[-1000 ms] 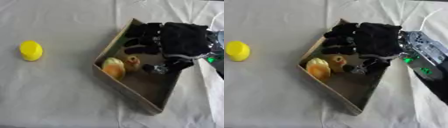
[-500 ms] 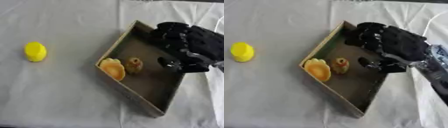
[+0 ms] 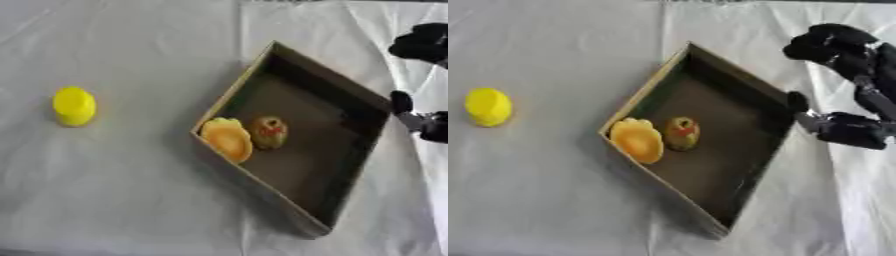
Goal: Pick up objects on the table and place them in the box.
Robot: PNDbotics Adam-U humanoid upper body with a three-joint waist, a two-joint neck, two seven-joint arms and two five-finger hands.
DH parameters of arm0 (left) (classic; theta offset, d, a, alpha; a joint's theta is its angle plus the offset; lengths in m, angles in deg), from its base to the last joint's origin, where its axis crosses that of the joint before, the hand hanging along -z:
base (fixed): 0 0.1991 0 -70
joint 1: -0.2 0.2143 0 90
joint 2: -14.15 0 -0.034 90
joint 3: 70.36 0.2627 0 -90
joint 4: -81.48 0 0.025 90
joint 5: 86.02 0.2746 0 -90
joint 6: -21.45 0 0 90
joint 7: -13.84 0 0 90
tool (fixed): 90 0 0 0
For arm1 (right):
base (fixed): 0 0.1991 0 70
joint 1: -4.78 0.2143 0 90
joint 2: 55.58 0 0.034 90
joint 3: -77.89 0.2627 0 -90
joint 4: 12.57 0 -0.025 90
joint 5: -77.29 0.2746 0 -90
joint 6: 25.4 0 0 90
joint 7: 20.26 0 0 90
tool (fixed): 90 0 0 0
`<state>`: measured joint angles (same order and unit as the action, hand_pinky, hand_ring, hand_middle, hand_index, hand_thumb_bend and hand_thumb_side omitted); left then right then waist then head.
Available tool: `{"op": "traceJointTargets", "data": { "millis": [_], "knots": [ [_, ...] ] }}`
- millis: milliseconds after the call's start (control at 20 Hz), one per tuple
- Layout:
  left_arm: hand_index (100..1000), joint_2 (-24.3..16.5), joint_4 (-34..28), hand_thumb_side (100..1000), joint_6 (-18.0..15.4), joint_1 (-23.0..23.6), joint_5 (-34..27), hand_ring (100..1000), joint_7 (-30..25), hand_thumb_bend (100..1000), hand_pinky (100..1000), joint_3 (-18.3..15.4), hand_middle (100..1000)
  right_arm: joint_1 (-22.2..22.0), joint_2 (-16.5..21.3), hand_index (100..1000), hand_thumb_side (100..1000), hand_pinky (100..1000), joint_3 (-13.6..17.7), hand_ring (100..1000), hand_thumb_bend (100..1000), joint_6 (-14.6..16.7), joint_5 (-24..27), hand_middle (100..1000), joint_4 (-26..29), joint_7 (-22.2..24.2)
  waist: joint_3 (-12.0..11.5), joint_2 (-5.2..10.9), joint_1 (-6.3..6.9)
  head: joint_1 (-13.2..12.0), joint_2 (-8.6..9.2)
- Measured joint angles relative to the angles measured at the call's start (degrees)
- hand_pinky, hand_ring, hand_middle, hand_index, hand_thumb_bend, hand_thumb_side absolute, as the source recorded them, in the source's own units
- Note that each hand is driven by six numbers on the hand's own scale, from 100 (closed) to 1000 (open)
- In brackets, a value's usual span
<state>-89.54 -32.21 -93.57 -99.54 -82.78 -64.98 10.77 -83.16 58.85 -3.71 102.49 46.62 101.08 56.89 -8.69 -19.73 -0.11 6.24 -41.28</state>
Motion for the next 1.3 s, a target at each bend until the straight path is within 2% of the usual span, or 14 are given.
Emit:
{"op": "traceJointTargets", "data": {
  "millis": [50, 100, 250, 350, 500, 750, 850, 1000, 1100, 1200, 1300],
  "knots": [
    [924, -1.30, 0.00, 147, 0.71, 0.58, 0.80, 877, -0.85, 100, 861, 0.38, 837, -1.28, -0.28, 869, 100, 871, 1.22, 805, 100, 0.81, 0.87, 748, 0.00, -0.86, 0.37, 0.00, 0.29, -0.10, -0.01],
    [925, -3.37, 0.00, 122, 1.78, 0.92, 2.40, 888, -2.23, 159, 872, 0.72, 846, -2.59, -0.46, 866, 100, 871, 2.33, 804, 100, 1.75, 2.45, 747, 0.00, -2.48, 0.71, 0.00, 0.34, -0.21, -0.03],
    [928, -15.80, 0.11, 126, 6.25, 0.40, 11.71, 902, -8.23, 367, 900, 1.61, 855, -6.66, 0.50, 865, 100, 869, 6.32, 800, 100, 5.30, 12.52, 745, 0.00, -10.69, 2.05, 0.02, -0.63, -1.19, -0.28],
    [932, -21.36, 0.53, 129, 7.62, -0.73, 17.01, 909, -11.90, 471, 915, 3.04, 859, -7.81, 1.23, 863, 100, 868, 8.37, 796, 100, 6.47, 17.43, 741, 0.01, -12.89, 2.52, 0.03, -0.65, -1.64, -0.33],
    [932, -26.02, 1.94, 193, 7.38, -3.44, 21.44, 919, -16.49, 510, 929, 5.66, 865, -8.21, 1.25, 862, 100, 867, 9.98, 790, 100, 6.70, 21.70, 736, 0.01, -13.22, 2.96, 0.07, -0.15, -1.86, -0.45],
    [941, -28.37, 7.88, 239, 5.73, -8.52, 22.06, 928, -23.39, 566, 943, 10.12, 871, -7.60, 1.25, 857, 100, 867, 10.32, 784, 100, 6.61, 25.25, 730, 0.01, -12.37, 3.42, 0.34, -0.01, -2.08, -0.48],
    [939, -28.37, 10.78, 201, 5.36, -9.99, 21.80, 929, -25.95, 572, 944, 11.70, 871, -7.37, 1.25, 855, 106, 867, 10.30, 782, 100, 6.40, 26.27, 727, 0.01, -11.57, 3.61, 0.34, 0.16, -2.14, -0.49],
    [936, -28.36, 14.73, 105, 5.19, -11.54, 21.16, 931, -28.86, 552, 946, 13.75, 872, -7.10, 1.25, 849, 167, 867, 10.28, 778, 100, 5.94, 27.45, 721, 0.01, -10.48, 3.77, 0.34, 0.29, -2.36, -0.51],
    [936, -28.28, 17.02, 100, 5.47, -12.14, 20.70, 931, -30.65, 534, 943, 15.04, 875, -7.01, 1.23, 847, 202, 867, 10.26, 776, 100, 5.50, 28.23, 719, 0.01, -9.92, 3.91, 0.34, 0.35, -2.55, -0.51],
    [937, -28.14, 19.06, 100, 5.88, -12.58, 20.06, 933, -32.62, 556, 941, 16.44, 881, -6.63, 1.20, 845, 230, 867, 10.24, 774, 100, 5.02, 29.06, 716, 0.01, -9.36, 4.02, 0.34, 0.37, -2.65, -0.51],
    [942, -27.62, 20.56, 100, 6.17, -12.88, 19.36, 936, -34.59, 524, 942, 17.61, 883, -6.55, 1.18, 843, 271, 867, 10.20, 771, 100, 4.66, 29.79, 713, 0.01, -8.76, 4.04, 0.33, 0.38, -2.75, -0.51]
  ]
}}
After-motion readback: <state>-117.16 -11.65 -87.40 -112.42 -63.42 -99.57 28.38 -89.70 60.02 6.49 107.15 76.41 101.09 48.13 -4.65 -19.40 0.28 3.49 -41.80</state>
